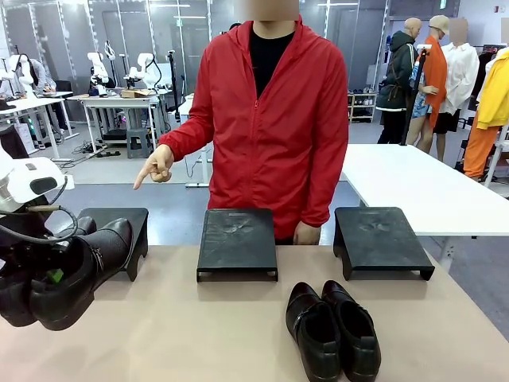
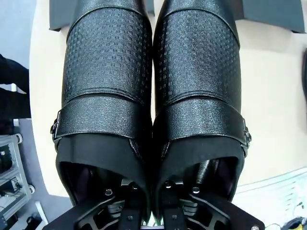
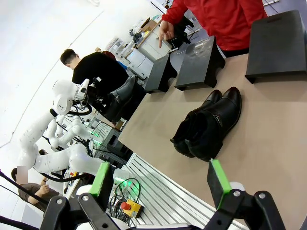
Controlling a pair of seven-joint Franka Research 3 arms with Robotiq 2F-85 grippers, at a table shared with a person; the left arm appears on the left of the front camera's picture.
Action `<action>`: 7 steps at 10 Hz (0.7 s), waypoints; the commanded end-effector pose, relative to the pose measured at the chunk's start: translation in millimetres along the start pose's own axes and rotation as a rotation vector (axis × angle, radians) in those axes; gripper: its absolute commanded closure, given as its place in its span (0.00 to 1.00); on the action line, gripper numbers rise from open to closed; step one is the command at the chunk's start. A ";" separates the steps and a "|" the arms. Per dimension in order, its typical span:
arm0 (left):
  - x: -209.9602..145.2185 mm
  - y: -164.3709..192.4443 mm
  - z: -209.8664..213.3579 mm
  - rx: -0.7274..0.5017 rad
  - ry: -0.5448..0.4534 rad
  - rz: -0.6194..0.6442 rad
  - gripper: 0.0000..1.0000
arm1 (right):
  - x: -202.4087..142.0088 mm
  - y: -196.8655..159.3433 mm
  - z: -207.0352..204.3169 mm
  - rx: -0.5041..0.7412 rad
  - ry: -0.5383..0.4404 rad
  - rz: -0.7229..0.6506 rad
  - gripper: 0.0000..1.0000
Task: Place the shoes on the stand as instructed by the person.
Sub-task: Pick up one pair of Shoes and place it on the Shoes Stand indicated by the person.
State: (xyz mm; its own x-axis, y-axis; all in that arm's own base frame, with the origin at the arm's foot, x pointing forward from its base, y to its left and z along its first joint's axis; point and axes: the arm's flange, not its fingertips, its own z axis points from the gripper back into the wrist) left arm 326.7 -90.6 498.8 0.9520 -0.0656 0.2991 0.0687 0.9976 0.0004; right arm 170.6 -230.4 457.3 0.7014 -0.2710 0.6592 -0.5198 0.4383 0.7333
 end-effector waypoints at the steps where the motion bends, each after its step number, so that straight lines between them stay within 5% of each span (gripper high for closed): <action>1: 0.1 0.1 0.1 0.000 0.000 0.000 0.92 | 0.9 0.8 1.2 0.005 -0.013 0.021 0.00; 5: 72.2 51.3 -17.3 0.002 -0.116 0.067 0.92 | 0.9 0.8 1.2 0.005 -0.013 0.021 0.00; 7: 111.7 77.2 -37.4 0.036 -0.141 -0.037 0.92 | 0.9 0.8 1.2 0.005 -0.013 0.021 0.00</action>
State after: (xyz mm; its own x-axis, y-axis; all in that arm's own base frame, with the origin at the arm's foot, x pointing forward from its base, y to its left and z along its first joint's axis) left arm 418.9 -24.3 489.8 0.9195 -0.0166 0.3928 0.0185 0.9998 -0.0010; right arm 170.7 -230.5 457.0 0.7018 -0.2716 0.6586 -0.5191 0.4383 0.7338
